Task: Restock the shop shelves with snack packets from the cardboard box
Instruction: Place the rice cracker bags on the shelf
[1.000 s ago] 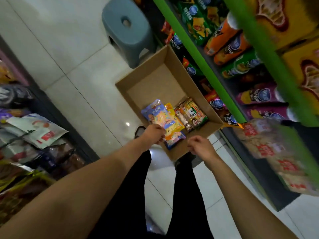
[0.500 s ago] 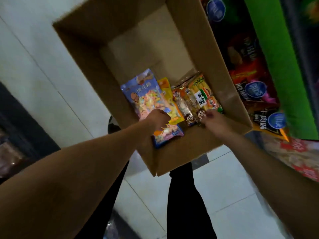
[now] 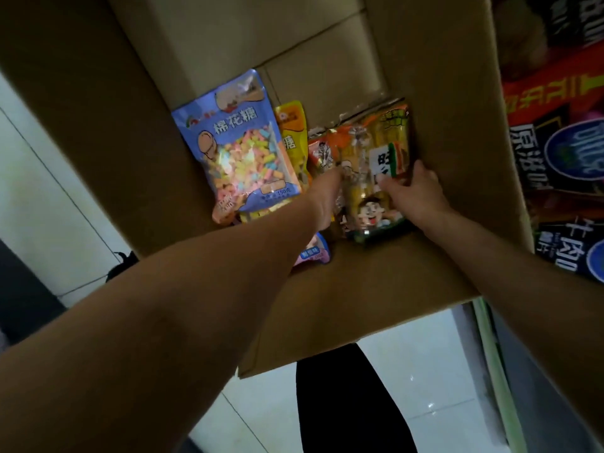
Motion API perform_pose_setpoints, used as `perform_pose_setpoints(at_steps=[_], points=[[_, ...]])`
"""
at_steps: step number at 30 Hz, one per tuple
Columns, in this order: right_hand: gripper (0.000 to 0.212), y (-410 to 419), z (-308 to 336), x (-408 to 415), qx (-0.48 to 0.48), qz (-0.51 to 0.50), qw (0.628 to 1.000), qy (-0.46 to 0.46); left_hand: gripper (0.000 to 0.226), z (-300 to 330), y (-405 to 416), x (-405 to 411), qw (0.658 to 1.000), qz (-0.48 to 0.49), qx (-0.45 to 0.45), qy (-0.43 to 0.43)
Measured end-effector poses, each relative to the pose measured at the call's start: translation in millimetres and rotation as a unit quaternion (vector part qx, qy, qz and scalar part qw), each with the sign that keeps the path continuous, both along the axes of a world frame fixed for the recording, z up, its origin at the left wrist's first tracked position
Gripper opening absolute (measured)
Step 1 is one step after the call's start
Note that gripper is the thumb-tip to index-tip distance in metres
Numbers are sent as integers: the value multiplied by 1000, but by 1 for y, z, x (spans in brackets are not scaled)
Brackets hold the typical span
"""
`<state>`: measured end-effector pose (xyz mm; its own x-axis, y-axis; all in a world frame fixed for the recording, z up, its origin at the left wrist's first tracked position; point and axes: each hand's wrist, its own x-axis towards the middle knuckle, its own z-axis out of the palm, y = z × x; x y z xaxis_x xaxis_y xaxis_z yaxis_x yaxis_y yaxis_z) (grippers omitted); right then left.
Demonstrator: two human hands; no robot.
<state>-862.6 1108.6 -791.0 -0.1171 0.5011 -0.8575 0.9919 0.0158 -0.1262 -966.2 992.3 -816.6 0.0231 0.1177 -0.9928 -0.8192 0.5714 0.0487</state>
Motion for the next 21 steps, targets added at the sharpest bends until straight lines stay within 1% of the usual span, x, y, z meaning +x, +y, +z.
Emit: perform_pose_setpoints(at_steps=[3,6,8,10,13,16,18,21], points=[[82,-1,-9,0,-22,-1,1000,8,40,-11,0,-7,998,65,5,5],[98,1,-17,0,-66,-73,994,44,42,-15,-1,-10,997,70,8,13],[104,3,-22,1,-96,-95,989,62,42,-16,-4,-9,997,74,10,13],[101,5,-27,4,-102,-102,986,79,42,-18,-8,-6,997,73,15,9],[88,8,-33,4,-119,-173,972,107,46,-17,-13,-4,996,72,44,13],[76,11,-27,-1,-147,-198,963,107,60,-11,-12,-8,993,85,80,3],[74,12,-15,-6,-173,-206,959,93,72,1,-9,-10,990,101,100,-15],[76,11,18,-12,-184,-236,949,98,76,33,-8,-14,987,108,112,-36]])
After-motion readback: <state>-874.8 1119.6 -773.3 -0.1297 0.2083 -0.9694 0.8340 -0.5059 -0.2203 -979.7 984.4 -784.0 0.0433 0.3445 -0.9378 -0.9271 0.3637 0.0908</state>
